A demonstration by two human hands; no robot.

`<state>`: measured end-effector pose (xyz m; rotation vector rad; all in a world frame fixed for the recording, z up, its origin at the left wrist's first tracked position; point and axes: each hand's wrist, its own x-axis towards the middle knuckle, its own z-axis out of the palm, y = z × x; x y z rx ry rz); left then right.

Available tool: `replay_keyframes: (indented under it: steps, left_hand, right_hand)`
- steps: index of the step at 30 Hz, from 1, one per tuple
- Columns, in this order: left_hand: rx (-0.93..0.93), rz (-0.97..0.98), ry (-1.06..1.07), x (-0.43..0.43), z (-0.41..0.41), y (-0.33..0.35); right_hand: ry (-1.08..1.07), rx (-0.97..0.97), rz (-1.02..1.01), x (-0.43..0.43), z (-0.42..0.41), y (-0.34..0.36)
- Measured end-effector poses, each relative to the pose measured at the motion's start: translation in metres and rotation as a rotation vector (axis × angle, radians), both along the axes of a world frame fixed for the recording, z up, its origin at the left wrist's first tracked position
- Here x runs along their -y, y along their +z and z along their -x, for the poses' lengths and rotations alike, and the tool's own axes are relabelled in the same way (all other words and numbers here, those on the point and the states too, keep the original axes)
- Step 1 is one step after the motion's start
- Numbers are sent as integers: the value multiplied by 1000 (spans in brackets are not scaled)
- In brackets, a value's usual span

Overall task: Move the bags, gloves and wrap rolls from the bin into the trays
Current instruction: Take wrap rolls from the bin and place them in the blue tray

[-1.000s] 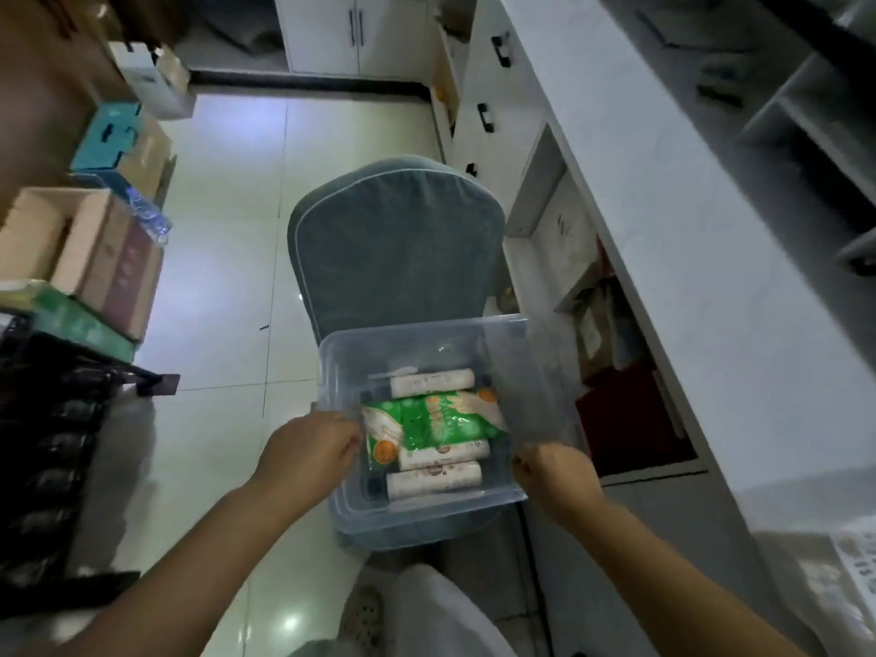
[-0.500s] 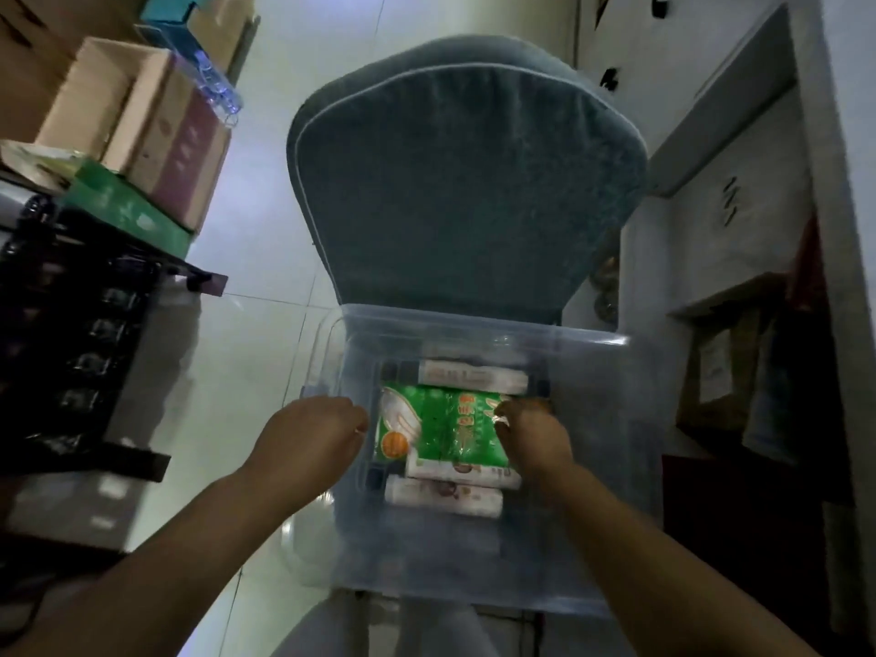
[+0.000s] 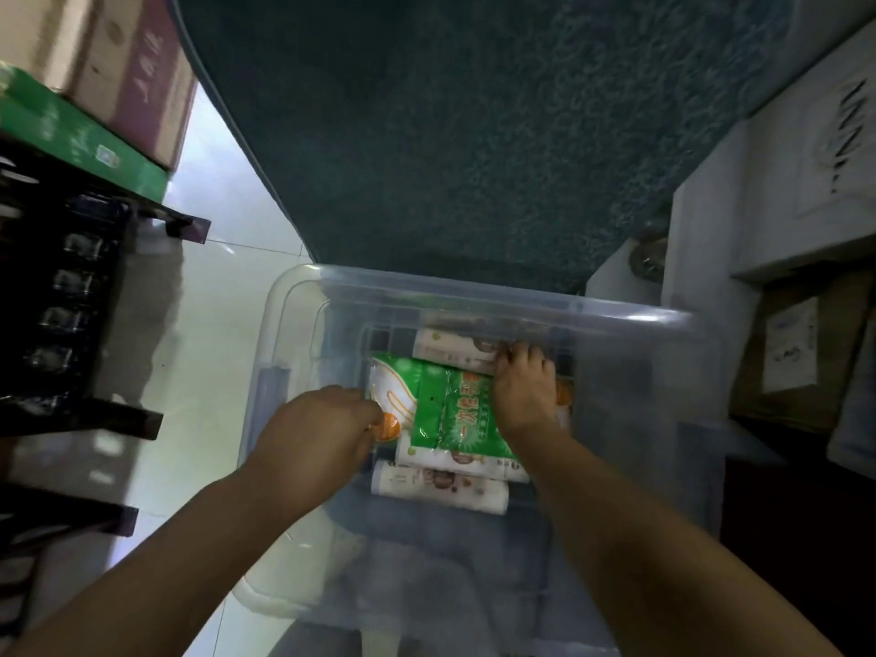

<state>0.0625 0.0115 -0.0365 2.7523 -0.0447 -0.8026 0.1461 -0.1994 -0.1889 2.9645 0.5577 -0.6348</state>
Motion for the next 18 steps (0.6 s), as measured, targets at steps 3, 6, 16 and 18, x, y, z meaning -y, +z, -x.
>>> replay_keyframes:
  steps: [3, 6, 16, 18]
  left_hand:
    - [-16, 11, 2, 2, 3, -6]
    - [-5, -18, -38, 6, 3, -4]
    - [190, -88, -240, 19, -3, 1]
    - [163, -134, -327, 20, -5, 2]
  right_hand:
    - [-14, 40, 13, 11, 3, -1]
    - [-32, -21, -33, 20, 8, -1]
    - [145, 38, -656, 16, 64, 70]
    - [213, 73, -755, 10, 74, 78]
